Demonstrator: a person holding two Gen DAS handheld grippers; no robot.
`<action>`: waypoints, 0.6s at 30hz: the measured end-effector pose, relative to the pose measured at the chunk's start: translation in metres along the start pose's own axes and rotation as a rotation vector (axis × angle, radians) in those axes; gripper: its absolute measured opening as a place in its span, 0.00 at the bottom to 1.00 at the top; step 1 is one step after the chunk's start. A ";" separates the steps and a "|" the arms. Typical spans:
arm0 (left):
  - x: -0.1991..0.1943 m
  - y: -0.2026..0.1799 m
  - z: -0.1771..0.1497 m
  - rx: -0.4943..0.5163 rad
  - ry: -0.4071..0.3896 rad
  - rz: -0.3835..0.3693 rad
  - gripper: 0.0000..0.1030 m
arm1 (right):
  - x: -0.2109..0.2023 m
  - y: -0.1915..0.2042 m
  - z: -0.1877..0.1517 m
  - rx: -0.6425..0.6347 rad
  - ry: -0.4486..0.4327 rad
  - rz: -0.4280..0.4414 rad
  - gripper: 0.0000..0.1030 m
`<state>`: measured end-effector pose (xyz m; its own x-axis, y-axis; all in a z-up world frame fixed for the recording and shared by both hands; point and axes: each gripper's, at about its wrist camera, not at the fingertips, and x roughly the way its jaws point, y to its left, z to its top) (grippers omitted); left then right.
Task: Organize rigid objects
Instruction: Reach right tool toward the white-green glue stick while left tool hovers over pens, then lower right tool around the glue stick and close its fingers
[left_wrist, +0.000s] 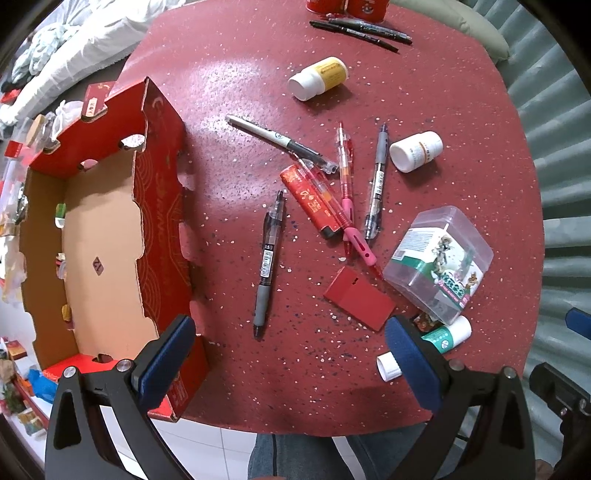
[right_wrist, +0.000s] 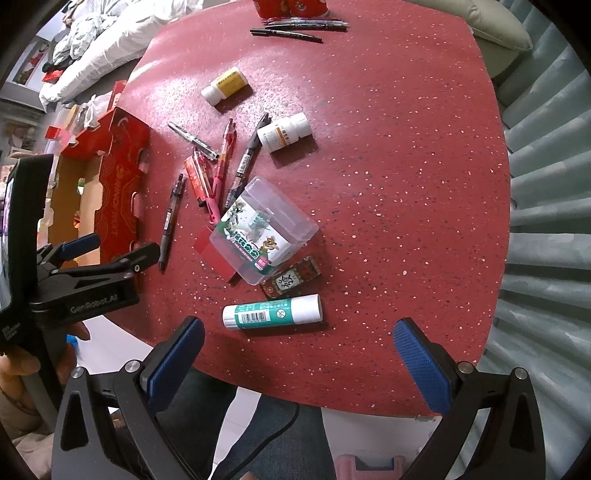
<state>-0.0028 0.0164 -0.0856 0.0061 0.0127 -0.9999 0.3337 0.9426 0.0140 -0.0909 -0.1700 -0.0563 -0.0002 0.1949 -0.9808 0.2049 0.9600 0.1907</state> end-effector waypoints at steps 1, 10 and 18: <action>0.002 0.001 0.001 0.002 0.003 -0.001 1.00 | 0.001 0.001 0.000 0.001 0.003 -0.002 1.00; 0.027 0.009 0.003 0.046 0.058 -0.018 1.00 | 0.016 0.006 0.002 0.048 0.045 -0.020 1.00; 0.042 0.018 0.003 0.101 0.075 -0.042 1.00 | 0.036 0.009 -0.002 0.139 0.098 -0.018 1.00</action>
<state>0.0066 0.0326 -0.1278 -0.0791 0.0021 -0.9969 0.4252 0.9045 -0.0318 -0.0914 -0.1538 -0.0899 -0.0987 0.2034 -0.9741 0.3374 0.9277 0.1596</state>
